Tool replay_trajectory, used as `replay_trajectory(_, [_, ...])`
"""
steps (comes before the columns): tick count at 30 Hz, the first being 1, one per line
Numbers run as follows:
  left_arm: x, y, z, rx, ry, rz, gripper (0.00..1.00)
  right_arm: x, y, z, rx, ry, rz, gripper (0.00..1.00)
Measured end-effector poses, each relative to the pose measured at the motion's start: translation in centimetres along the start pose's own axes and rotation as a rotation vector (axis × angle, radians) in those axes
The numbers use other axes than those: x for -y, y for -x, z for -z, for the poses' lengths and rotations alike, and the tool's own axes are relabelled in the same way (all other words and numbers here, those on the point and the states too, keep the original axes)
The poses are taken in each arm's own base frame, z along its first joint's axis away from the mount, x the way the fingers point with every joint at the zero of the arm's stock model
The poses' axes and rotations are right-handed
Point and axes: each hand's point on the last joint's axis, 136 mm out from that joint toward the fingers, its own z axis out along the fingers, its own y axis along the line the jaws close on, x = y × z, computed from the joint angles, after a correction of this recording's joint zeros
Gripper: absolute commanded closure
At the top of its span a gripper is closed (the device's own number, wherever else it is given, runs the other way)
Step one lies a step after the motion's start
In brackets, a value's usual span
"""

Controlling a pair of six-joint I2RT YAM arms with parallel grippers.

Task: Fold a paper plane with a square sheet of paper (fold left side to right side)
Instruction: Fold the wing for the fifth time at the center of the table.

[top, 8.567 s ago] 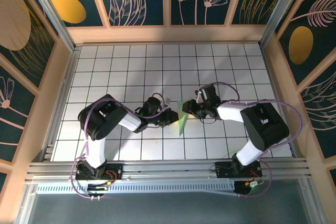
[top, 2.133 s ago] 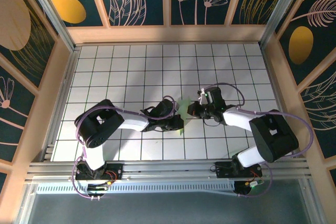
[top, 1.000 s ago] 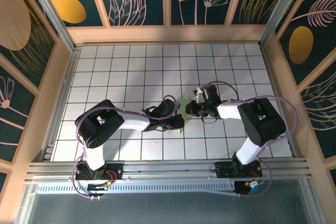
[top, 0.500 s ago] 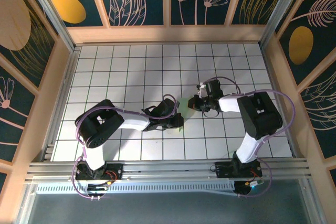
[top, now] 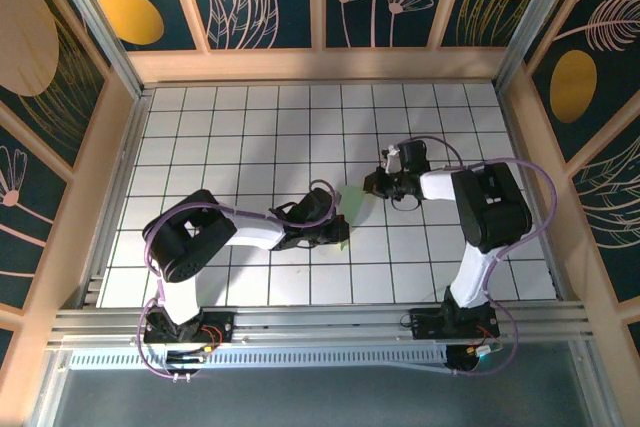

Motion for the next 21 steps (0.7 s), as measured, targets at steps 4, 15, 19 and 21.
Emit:
replay_trajectory(4, [0.0, 0.0, 0.0, 0.001, -0.001, 0.000, 1.00, 0.6, 1.4, 0.0, 0.031, -0.015, -0.002, 1.00])
replay_trajectory(15, [0.0, 0.0, 0.1, 0.001, -0.001, 0.000, 1.00, 0.6, 3.3, 3.8, 0.147, -0.071, 0.009, 1.00])
replay_trajectory(19, [0.0, 0.0, 0.1, 0.001, -0.001, 0.000, 1.00, -1.9, 1.6, 6.1, 0.167, -0.015, 0.036, 1.00])
replay_trajectory(21, [0.0, 0.0, 0.1, 0.001, 0.000, 0.000, 1.00, -2.8, -0.5, 6.1, 0.132, 0.017, 0.031, 1.00])
